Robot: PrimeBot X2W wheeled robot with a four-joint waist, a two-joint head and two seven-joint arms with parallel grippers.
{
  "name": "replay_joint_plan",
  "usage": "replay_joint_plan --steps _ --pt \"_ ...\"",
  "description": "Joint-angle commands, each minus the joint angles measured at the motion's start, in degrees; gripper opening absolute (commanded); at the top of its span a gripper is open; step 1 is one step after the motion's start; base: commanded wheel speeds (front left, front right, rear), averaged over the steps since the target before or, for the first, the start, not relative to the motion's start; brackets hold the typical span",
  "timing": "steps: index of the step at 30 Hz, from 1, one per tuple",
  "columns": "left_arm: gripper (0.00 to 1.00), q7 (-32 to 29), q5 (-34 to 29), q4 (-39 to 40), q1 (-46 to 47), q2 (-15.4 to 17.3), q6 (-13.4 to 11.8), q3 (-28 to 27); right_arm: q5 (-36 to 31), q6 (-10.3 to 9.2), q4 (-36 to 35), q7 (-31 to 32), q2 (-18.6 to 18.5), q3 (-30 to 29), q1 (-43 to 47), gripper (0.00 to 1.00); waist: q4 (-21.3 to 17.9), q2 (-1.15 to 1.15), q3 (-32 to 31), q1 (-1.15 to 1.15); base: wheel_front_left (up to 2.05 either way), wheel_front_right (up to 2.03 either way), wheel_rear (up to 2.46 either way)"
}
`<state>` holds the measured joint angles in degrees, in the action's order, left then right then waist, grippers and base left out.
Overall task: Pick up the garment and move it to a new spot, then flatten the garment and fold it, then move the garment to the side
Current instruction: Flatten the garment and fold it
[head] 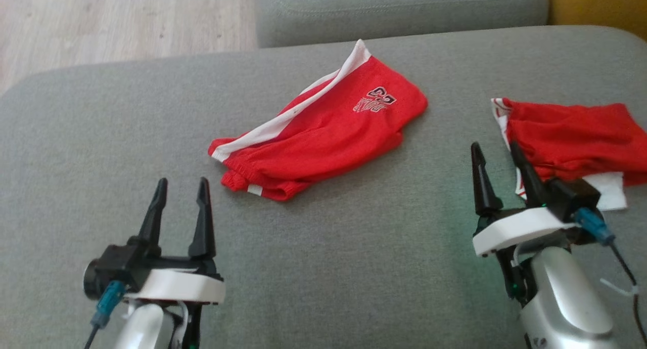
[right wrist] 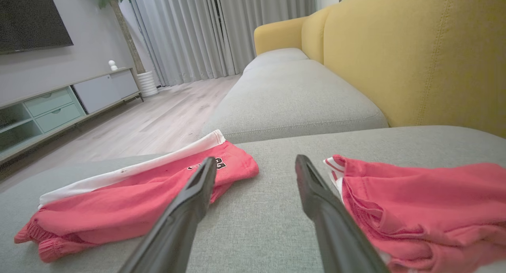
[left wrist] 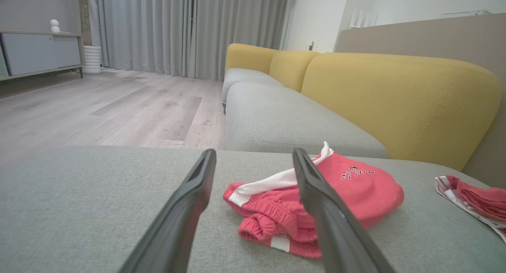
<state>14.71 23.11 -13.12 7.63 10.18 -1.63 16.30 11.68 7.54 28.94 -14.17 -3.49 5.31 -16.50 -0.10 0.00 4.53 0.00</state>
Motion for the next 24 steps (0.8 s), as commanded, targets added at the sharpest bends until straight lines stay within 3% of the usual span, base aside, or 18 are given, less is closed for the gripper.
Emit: replay_joint_plan --steps 1,10,18,24 --pt "1.00 0.29 -0.86 1.26 2.55 0.08 0.52 -2.71 0.16 -0.05 -2.53 0.23 0.58 0.94 -1.84 1.00 0.78 0.00 0.83 0.00 0.00 0.00 0.00" --pt "1.00 0.29 -3.94 -1.44 6.24 -3.15 3.62 -3.13 0.39 -0.05 -1.46 7.81 0.60 -3.04 -7.85 1.00 6.44 0.00 5.93 0.00 0.00 0.00 0.00" --pt "1.00 0.29 -5.47 -3.56 8.19 -5.28 5.62 -2.97 7.49 -0.05 8.67 15.93 0.60 -9.87 -17.09 1.00 11.64 0.00 9.08 0.00 0.00 0.00 0.00" --pt "1.00 0.29 -6.09 -4.16 9.34 -6.44 6.62 -2.38 -1.84 -0.05 19.95 18.05 -0.46 -18.49 -24.33 1.00 15.08 0.00 11.19 0.00 0.00 0.00 0.00"
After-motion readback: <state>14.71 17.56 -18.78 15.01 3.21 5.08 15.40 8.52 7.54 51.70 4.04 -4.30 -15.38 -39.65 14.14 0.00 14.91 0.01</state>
